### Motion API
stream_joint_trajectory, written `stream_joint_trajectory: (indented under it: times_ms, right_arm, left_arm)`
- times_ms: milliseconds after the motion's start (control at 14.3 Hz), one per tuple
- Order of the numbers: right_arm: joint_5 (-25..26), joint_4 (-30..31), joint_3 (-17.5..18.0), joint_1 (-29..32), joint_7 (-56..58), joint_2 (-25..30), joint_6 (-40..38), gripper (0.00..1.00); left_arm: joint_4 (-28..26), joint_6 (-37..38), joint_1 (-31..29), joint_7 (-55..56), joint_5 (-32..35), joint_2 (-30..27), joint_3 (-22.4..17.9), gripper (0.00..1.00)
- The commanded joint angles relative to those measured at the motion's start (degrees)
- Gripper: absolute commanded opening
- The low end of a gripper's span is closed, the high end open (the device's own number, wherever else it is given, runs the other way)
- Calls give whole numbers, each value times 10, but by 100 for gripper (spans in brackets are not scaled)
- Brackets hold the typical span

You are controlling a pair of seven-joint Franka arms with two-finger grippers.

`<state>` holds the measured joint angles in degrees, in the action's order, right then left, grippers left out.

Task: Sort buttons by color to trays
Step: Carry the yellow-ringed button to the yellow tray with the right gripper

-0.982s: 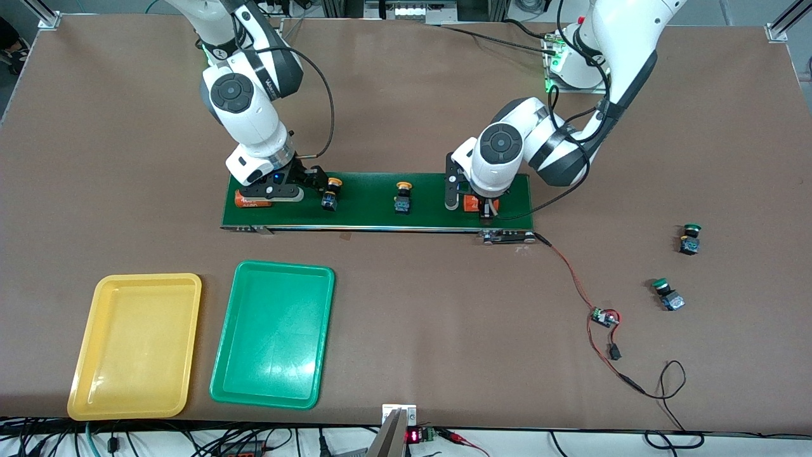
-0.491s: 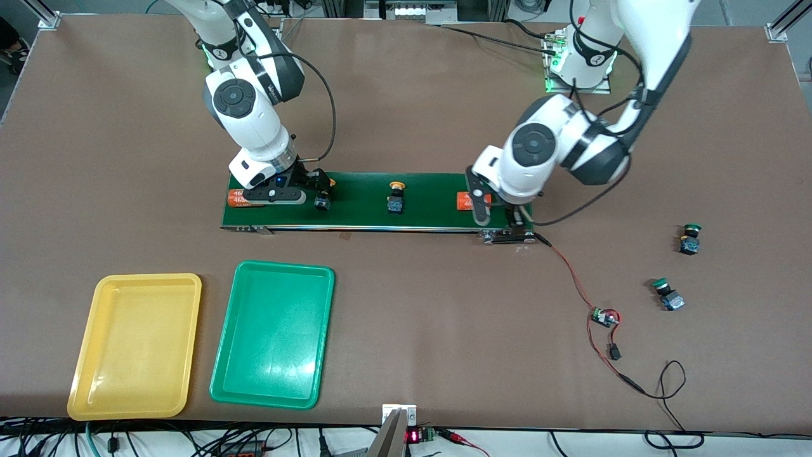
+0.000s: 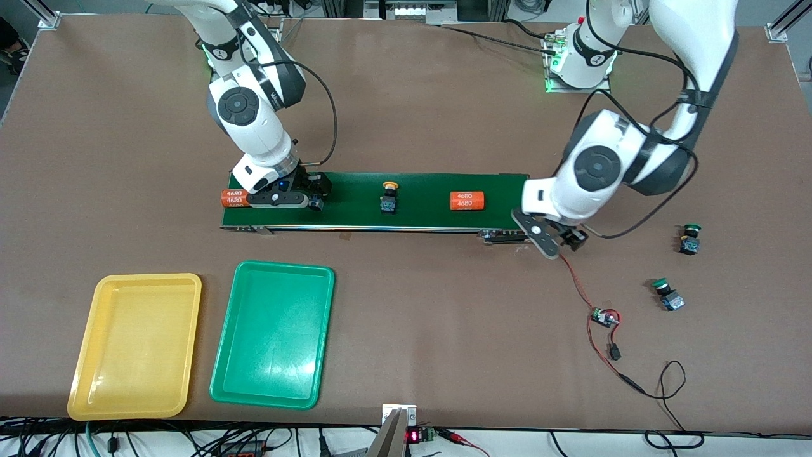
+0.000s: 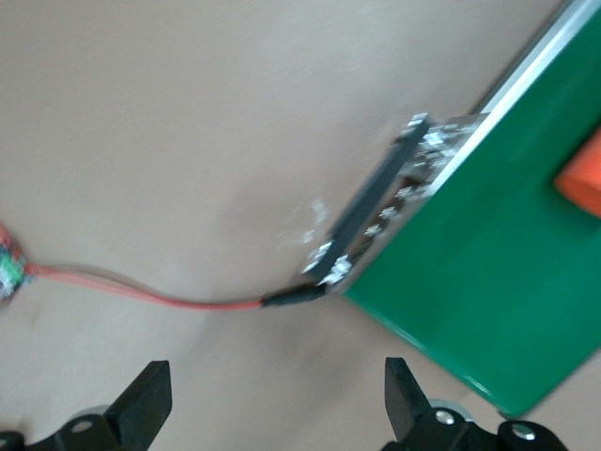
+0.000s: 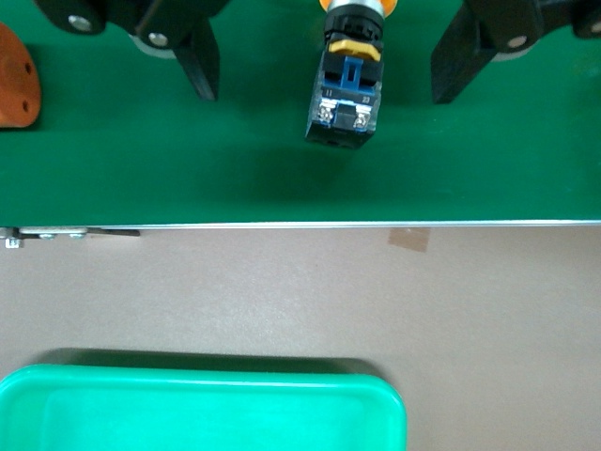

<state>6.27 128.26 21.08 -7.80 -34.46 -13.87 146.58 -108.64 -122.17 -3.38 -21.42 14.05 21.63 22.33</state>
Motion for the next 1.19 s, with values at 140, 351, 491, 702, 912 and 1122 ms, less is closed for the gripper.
stream_joint_trajectory:
  times_ms: [140,351,491,702,912,1122]
  right_arm:
    - [15,-7,-17,-7,20,-23,7,100]
    - [17,-7,-46,-30,42,-34,22,99]
    - [17,-7,-46,-30,45,-35,23,95]
    - [18,-7,-46,-30,46,-38,23,74]
    - [17,-7,-51,-30,59,-40,22,31]
    - [18,-9,-56,-29,62,-39,19,6]
  left_arm:
    - [-4,11,2,57,-31,-44,-85,100]
    - [-5,10,3,89,-85,-43,-139,100]
    - [-5,10,2,112,-104,-43,-158,100]
    - [-3,5,1,209,-150,-41,-178,100]
    - [48,5,-11,242,-185,-3,-193,100]
    - [119,6,-16,241,-186,65,-208,100]
